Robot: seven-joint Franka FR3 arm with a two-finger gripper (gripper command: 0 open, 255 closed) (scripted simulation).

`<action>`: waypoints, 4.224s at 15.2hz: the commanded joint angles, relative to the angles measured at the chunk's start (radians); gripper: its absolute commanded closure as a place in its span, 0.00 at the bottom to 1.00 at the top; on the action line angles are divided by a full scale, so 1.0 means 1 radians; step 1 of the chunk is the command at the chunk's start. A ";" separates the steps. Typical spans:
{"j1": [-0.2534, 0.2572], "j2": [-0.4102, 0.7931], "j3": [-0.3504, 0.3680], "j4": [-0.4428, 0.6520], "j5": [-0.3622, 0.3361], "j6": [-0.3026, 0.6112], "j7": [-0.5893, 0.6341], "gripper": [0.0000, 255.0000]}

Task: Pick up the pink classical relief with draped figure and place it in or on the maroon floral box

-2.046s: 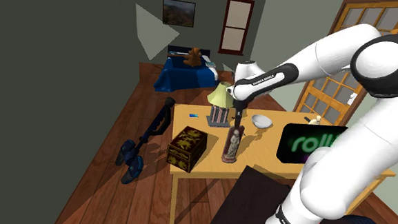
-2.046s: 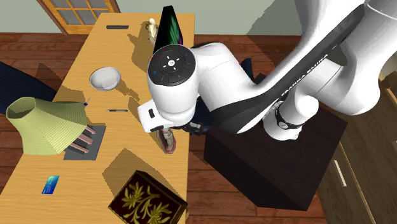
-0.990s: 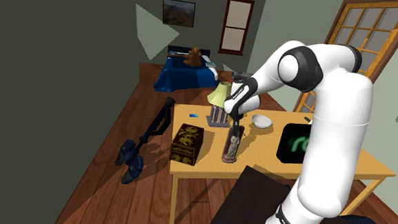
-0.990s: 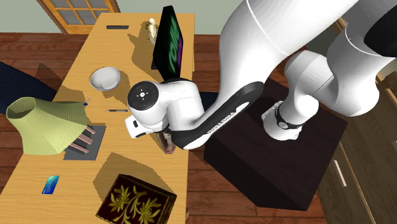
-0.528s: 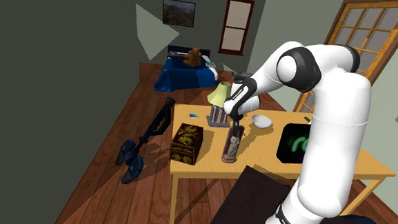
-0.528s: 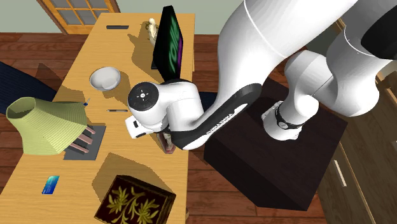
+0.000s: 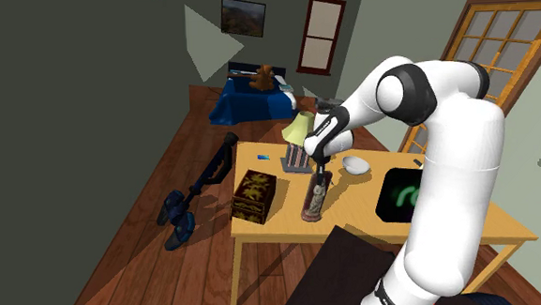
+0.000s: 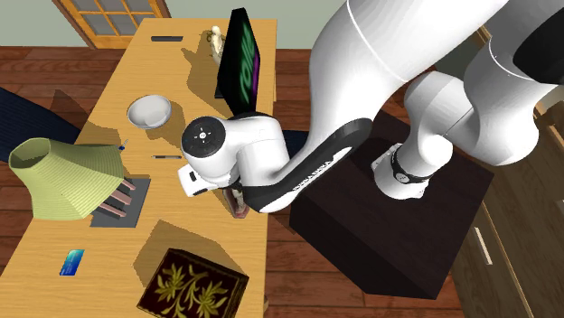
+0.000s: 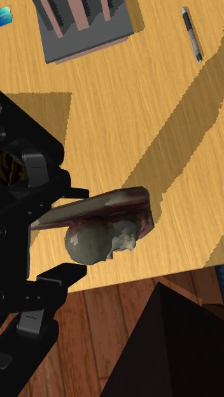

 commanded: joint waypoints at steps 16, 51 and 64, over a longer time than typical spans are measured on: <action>0.036 -0.162 -0.038 0.036 -0.094 -0.182 0.041 1.00; 0.112 -0.266 0.032 0.412 -0.107 -0.670 0.110 1.00; 0.156 0.091 0.110 1.028 0.047 -0.981 0.191 1.00</action>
